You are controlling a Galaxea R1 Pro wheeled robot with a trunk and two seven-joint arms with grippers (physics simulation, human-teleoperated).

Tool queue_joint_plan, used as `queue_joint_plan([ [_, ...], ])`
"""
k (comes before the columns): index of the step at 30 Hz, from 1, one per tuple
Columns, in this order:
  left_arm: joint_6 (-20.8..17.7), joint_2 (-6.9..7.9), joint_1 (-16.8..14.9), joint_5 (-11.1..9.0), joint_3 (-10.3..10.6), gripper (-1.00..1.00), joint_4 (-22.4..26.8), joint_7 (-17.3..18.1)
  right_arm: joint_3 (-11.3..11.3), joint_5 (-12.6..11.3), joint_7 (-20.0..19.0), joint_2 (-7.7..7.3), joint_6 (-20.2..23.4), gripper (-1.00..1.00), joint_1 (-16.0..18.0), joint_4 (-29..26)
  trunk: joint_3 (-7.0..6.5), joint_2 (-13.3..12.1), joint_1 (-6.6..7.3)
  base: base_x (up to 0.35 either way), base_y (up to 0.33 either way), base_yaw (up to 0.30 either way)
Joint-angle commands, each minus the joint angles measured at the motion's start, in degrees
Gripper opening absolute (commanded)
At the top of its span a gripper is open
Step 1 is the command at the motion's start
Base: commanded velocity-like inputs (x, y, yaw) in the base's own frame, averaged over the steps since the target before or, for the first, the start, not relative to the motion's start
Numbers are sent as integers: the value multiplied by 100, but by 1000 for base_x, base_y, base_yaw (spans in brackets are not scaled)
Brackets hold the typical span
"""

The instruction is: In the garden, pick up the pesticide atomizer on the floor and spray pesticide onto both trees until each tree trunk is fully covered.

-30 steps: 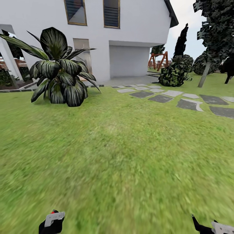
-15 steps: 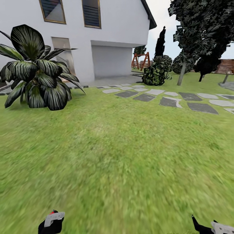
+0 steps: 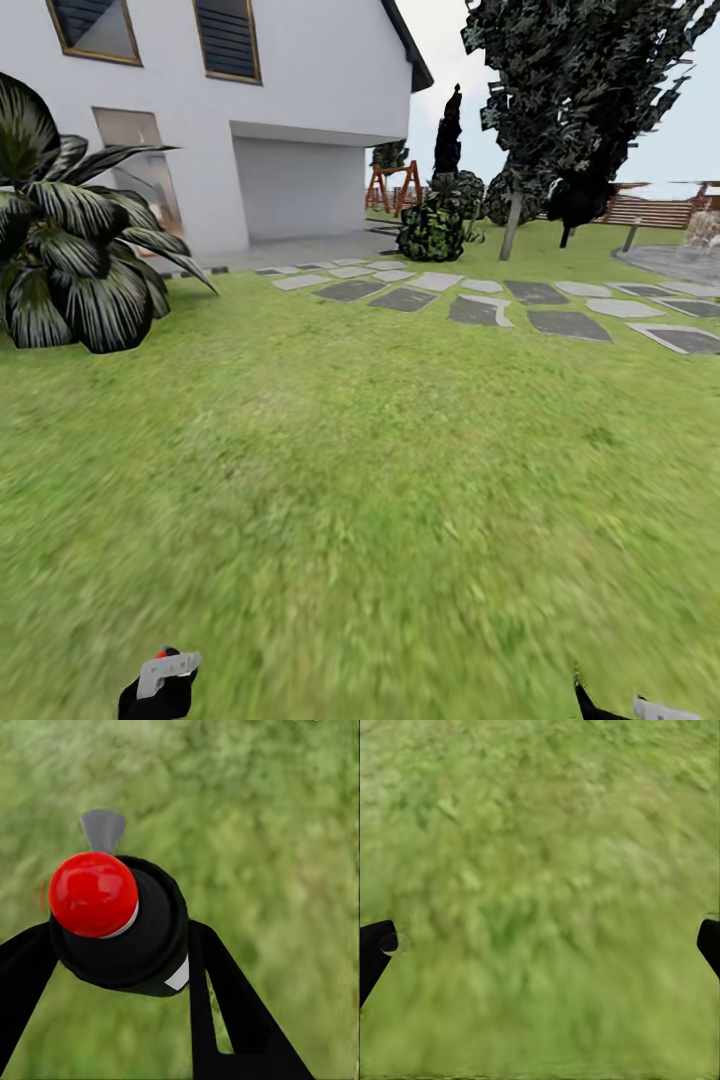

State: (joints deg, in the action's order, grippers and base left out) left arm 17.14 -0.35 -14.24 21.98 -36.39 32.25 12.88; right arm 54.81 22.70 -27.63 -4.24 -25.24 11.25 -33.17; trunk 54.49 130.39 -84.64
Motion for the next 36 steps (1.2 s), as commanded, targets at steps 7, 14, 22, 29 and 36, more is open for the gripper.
queue_joint_plan([
  [7, 0, 0, 0, -9, -16, -100, -3, 4, -1021, 147, 135, 703, -8, 100, 2, -319, 0, 0, 0, 150, -240, -287],
  [14, 0, -15, 0, -10, 3, -100, 0, 4, -1398, 156, 613, 836, -7, 100, 0, -417, 0, 0, 0, 174, -233, -287],
  [22, 0, -16, 0, -10, 9, -100, 0, 29, -1380, 156, 627, 806, -7, 100, 1, -427, 0, 0, 0, 238, -198, -287],
  [29, 0, -10, 0, -4, 9, -100, 0, 54, -1376, 145, 627, 795, -7, 100, 2, -427, 0, 0, 0, 238, -198, -288],
  [36, -9, -9, 0, -7, 1, -100, 0, 15, -1376, 135, 627, 794, -7, 100, 0, -419, 0, 0, 0, 142, -232, -292],
])
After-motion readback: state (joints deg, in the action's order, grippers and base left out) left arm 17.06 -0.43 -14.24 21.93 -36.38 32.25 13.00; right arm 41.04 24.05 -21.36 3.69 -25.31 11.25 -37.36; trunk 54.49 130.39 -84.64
